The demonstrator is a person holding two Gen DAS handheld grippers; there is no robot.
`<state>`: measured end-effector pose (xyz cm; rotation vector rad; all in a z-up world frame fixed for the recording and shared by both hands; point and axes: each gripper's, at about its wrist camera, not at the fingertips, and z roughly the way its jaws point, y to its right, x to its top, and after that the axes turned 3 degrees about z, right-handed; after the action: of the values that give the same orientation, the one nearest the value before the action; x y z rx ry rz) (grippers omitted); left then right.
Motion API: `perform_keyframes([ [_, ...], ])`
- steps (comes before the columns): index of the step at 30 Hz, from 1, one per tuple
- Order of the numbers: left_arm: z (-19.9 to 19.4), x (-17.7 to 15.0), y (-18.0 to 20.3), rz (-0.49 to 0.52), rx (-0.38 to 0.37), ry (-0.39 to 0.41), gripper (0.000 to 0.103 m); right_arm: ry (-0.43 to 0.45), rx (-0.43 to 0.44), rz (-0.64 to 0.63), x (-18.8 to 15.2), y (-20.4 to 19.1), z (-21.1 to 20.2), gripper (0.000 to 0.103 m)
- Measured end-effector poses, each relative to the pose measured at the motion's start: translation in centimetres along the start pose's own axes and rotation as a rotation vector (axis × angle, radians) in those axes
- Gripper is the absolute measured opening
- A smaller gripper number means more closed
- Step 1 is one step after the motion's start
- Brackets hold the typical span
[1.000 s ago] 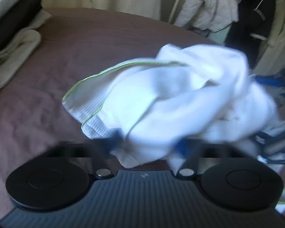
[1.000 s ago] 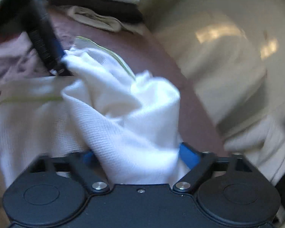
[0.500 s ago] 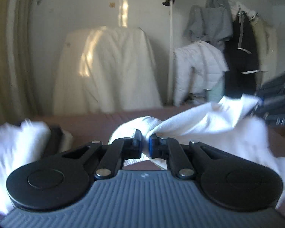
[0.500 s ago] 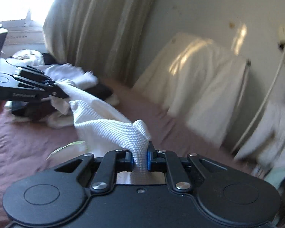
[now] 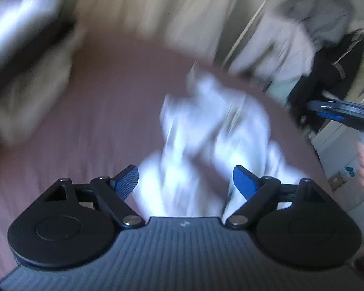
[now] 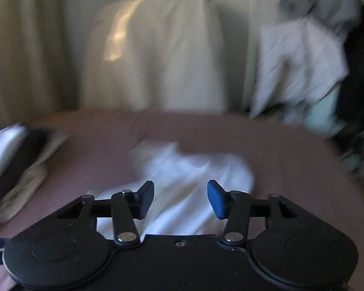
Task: Fold clothes
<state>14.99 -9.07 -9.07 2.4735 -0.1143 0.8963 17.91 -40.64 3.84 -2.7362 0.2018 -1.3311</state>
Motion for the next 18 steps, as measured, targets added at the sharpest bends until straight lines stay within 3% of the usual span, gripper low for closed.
perform_keyframes([
  [2, 1.3, -3.2, 0.0, 0.029, 0.051, -0.065, 0.084, -0.079, 0.117, 0.009, -4.6, -0.6, -1.5, 0.059],
  [6, 0.9, -7.5, 0.5, 0.098, 0.012, -0.084, 0.083, -0.174, 0.292, 0.000, -10.6, -3.0, -2.8, 0.060],
  [8, 0.8, -8.1, 1.5, 0.137, -0.061, -0.116, 0.061, -0.165, 0.328, -0.045, -12.3, -4.5, -3.5, 0.060],
  [10, 0.7, -8.3, 2.6, 0.187, -0.113, -0.155, 0.012, -0.133, 0.338, -0.130, -13.7, -6.6, -4.0, 0.060],
  [11, 0.6, -8.5, 3.1, 0.219, -0.105, -0.163, 0.004, -0.122, 0.339, -0.185, -14.2, -7.5, -4.1, 0.060],
  [14, 0.0, -8.4, 3.8, 0.242, -0.133, -0.142, 0.003, -0.118, 0.319, -0.418, -14.6, -10.3, -3.9, 0.064],
  [18, -2.6, -7.1, 1.9, 0.117, -0.225, -0.093, 0.004, -0.055, 0.238, -0.659, -17.5, -11.5, -5.6, 0.071],
])
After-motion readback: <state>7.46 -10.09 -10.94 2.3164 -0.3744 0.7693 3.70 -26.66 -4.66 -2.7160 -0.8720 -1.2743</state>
